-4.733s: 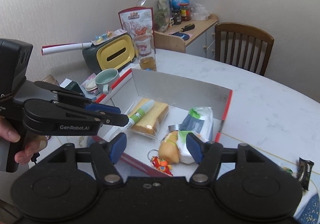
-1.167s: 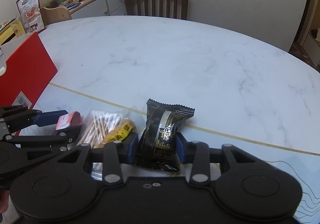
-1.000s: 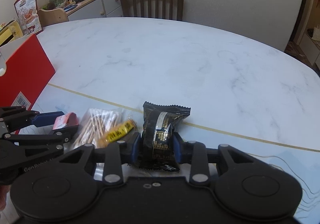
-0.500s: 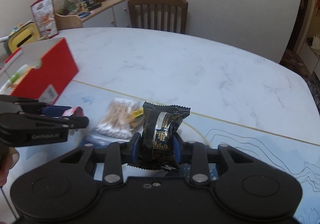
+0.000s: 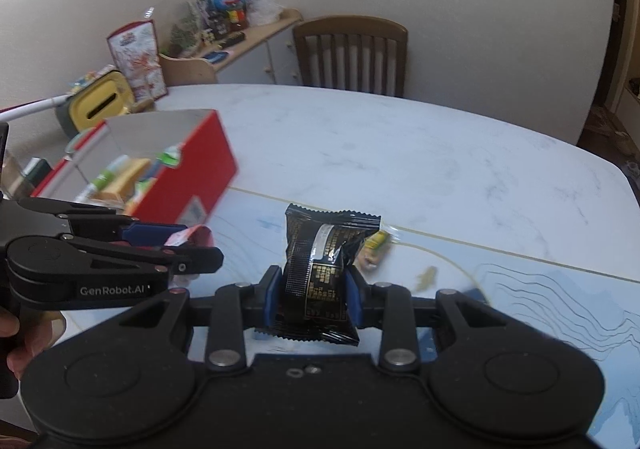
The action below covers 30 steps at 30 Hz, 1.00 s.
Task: Organize objects
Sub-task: 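Carry the black packet and red-white packet with both grippers over the box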
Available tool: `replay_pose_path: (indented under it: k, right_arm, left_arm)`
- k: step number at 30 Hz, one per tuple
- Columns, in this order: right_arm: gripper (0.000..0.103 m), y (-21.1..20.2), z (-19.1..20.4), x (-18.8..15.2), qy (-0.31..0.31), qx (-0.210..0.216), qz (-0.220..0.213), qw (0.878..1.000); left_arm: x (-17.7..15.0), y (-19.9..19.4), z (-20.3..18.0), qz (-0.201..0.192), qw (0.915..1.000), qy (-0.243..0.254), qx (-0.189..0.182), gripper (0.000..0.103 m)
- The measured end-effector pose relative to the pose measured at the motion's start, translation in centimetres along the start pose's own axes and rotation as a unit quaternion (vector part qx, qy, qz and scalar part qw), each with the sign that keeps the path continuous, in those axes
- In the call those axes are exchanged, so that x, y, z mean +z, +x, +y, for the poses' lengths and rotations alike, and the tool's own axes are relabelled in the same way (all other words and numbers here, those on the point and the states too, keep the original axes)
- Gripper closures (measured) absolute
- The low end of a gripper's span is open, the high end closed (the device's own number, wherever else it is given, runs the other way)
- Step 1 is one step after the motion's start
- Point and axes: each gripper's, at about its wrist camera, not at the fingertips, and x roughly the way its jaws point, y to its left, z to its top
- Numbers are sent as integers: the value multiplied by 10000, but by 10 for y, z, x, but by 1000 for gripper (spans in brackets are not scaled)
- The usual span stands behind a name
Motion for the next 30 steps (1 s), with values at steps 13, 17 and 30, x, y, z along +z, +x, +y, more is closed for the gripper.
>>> replay_pose_path:
  k: [13,17,30]
  right_arm:
    - [71,6,91,28,-337,354,-155,9987]
    - [71,14,118,37,-447,442,-164,9979]
    - [71,61,193,73,-869,584,-4,9945]
  left_arm:
    - [-1,-58,79,-179,9997,72,114,63]
    - [1,-70,107,-242,9995,11,220,63]
    - [12,-80,193,-329,9977,-155,575,63]
